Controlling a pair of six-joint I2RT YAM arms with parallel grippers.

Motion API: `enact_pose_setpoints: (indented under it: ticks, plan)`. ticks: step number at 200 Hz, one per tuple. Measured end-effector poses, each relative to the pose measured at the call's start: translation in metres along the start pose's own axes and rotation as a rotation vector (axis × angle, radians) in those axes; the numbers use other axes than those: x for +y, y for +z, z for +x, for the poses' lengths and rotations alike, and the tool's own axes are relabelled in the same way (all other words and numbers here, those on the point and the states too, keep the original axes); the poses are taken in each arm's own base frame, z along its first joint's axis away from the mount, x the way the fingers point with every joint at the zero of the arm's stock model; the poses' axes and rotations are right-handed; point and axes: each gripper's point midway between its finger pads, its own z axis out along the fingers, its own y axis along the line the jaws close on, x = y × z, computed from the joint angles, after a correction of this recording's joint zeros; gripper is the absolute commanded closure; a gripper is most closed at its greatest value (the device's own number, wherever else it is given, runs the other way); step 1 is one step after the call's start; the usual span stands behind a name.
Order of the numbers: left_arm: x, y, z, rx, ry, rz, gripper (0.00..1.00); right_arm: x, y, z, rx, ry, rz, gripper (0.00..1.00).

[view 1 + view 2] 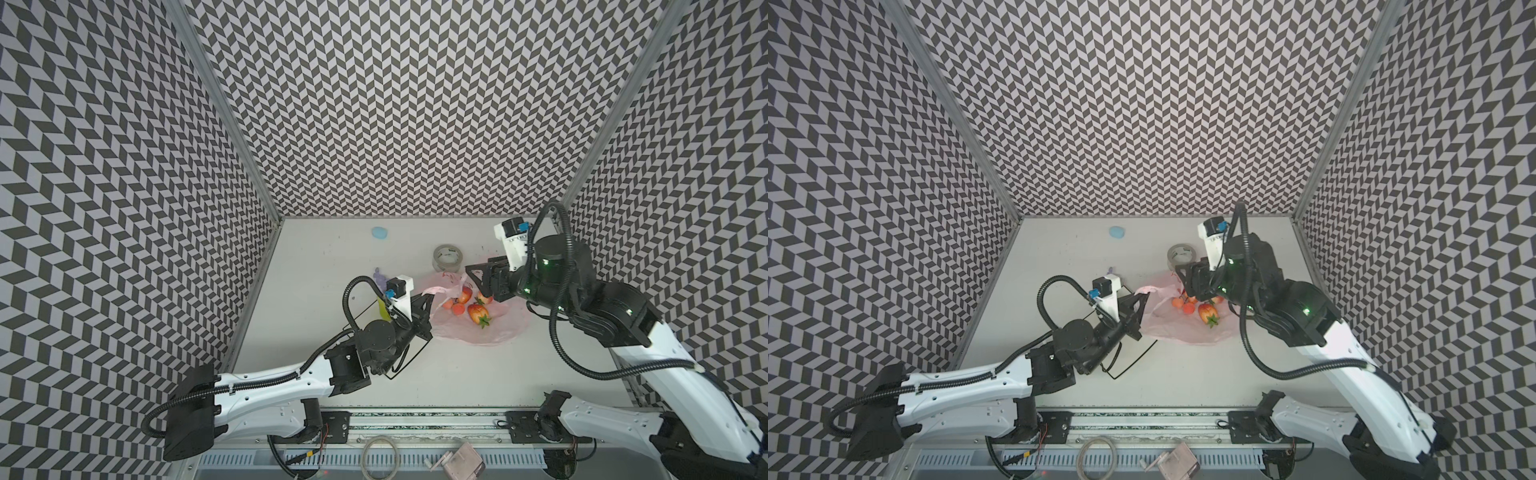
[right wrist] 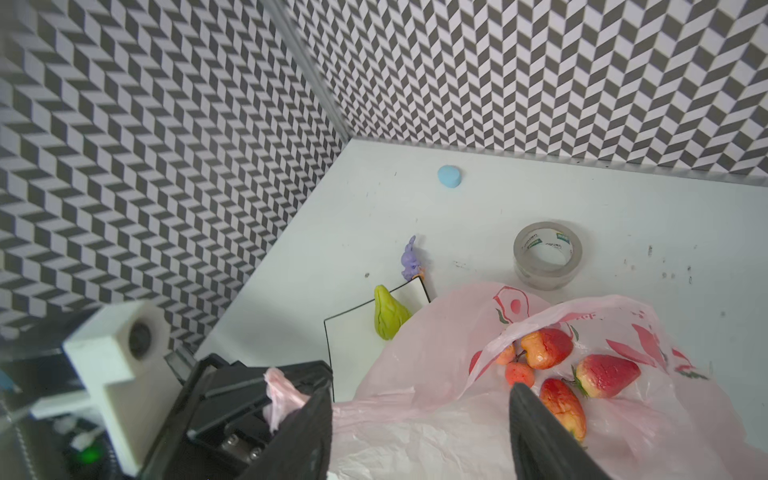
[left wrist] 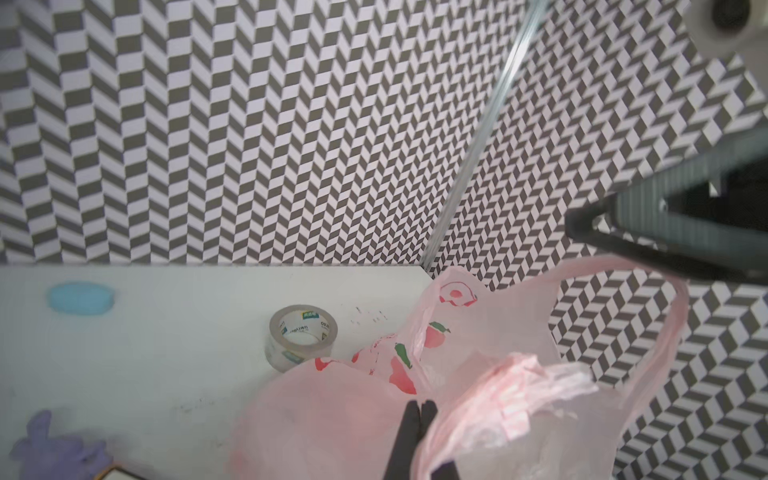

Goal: Take the fake fruits out of the plastic bag
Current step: 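Move the right gripper back over the pink bag while the left gripper regrasps the handle, then lower the right gripper into the bag toward the red strawberries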

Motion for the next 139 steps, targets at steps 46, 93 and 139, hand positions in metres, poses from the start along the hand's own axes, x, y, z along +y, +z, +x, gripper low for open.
enact_pose_setpoints:
  ticks: [46, 93, 139]
  plan:
    - [0.025, -0.005, 0.004, -0.019, -0.251, -0.110, 1.00, -0.016, 0.033, 0.073, 0.178, 0.002, 0.021, 0.46]
    - [0.046, -0.003, 0.008, -0.038, -0.415, -0.175, 1.00, -0.039, 0.044, 0.122, 0.272, 0.035, 0.097, 0.45]
    - [0.062, -0.007, 0.011, -0.055, -0.544, -0.216, 1.00, -0.071, 0.069, 0.178, 0.412, 0.123, 0.251, 0.45]
